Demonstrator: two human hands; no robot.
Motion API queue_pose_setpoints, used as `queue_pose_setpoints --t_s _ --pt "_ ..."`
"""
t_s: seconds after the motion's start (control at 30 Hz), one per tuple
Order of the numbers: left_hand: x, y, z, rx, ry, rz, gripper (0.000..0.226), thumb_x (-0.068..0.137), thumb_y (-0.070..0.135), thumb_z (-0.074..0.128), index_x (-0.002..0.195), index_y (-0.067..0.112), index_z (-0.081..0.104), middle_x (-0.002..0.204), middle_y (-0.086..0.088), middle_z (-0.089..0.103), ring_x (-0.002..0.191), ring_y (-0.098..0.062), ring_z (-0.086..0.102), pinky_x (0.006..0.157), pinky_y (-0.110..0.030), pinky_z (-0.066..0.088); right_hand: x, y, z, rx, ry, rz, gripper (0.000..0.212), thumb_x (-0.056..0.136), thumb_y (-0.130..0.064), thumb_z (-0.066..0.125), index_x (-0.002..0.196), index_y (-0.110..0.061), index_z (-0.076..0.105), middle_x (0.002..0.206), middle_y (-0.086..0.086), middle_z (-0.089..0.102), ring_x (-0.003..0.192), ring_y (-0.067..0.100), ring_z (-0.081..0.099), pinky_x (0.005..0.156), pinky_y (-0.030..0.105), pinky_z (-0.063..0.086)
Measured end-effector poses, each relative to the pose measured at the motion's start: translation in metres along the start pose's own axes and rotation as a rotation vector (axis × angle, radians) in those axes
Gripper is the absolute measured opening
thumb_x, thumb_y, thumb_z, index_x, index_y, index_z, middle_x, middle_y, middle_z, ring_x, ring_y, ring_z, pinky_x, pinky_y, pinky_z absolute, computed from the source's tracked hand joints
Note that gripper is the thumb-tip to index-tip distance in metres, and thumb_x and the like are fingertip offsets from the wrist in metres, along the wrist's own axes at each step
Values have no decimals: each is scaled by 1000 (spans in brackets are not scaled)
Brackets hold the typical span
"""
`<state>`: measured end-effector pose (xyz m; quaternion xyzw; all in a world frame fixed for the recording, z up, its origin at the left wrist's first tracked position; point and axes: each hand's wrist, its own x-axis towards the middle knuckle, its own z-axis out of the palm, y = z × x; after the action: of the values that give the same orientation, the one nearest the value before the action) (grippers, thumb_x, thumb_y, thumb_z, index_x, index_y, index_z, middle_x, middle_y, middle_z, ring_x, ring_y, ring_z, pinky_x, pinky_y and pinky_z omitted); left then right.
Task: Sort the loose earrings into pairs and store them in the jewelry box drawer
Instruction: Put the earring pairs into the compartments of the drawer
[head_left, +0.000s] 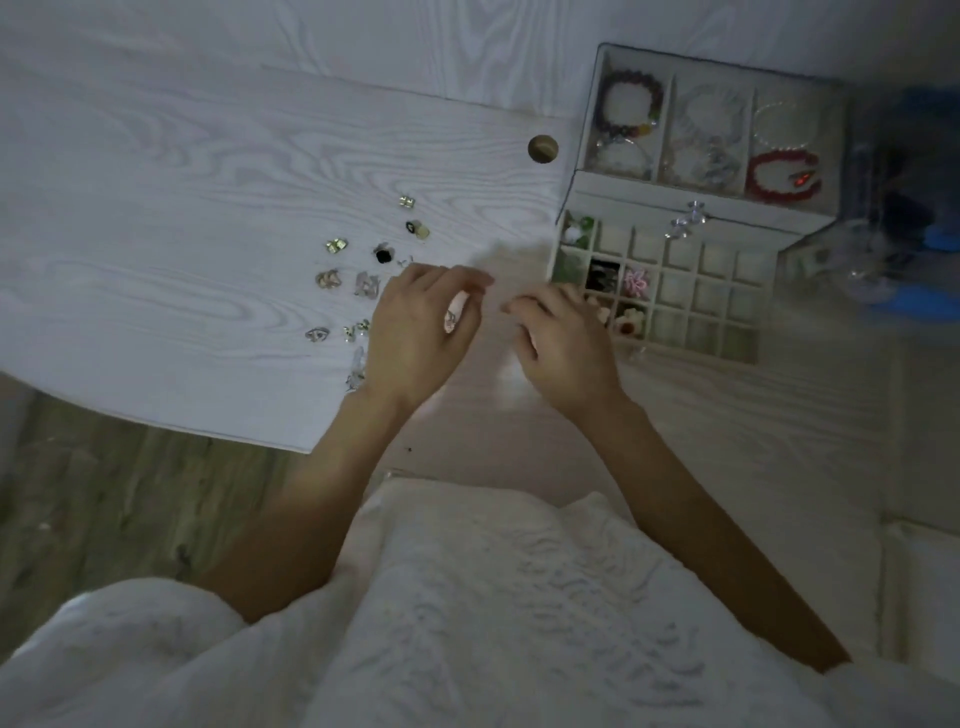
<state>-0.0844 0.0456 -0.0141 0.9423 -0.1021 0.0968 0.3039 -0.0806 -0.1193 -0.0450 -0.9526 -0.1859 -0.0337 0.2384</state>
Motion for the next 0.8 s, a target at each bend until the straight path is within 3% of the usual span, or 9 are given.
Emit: queue_pose_setpoints --t_s 0.13,0.3,0.4,0.47,0.63,0.8 --pt "-51 -51 -22 79 -43 -348 19 87 29 60 103 20 62 91 4 68 87 -18 60 70 -29 44 13 -35 26 -6 -185 -165 26 81 0 58 104 -6 66 102 11 65 92 31 55 79 41 50" --pt "-92 -81 -24 69 -76 -648 44 77 38 71 109 14 54 103 -4 61 90 -22 58 75 -35 46 36 -75 53 41 -294 -292 29 76 10 57 100 -4 62 99 14 62 86 32 55 72 43 50" --pt "-96 -82 -16 0 -63 -678 49 76 38 73 112 11 53 105 -7 59 91 -23 57 76 -35 44 46 -94 62 22 -358 -324 45 78 9 55 118 -13 57 120 11 54 103 30 50 80 40 47" --pt "-94 -84 -13 -15 -78 -682 40 80 31 69 110 9 55 103 -10 58 90 -26 57 74 -30 40 48 -99 66 4 -404 -367 41 82 3 55 118 -15 59 131 10 49 112 29 47 89 39 43" --pt "-89 -89 -16 -60 -89 -681 22 82 23 65 100 10 60 95 -10 60 83 -24 57 68 -23 33 32 -94 70 14 -298 -317 28 78 -6 67 105 -11 61 113 9 56 96 26 53 77 36 48" --pt "-91 -93 -17 -106 -93 -683 19 79 26 70 90 11 63 85 -5 66 78 -19 59 66 -24 38 20 -99 80 58 -355 -310 27 77 -12 71 101 -6 61 104 8 60 95 25 54 76 33 47"
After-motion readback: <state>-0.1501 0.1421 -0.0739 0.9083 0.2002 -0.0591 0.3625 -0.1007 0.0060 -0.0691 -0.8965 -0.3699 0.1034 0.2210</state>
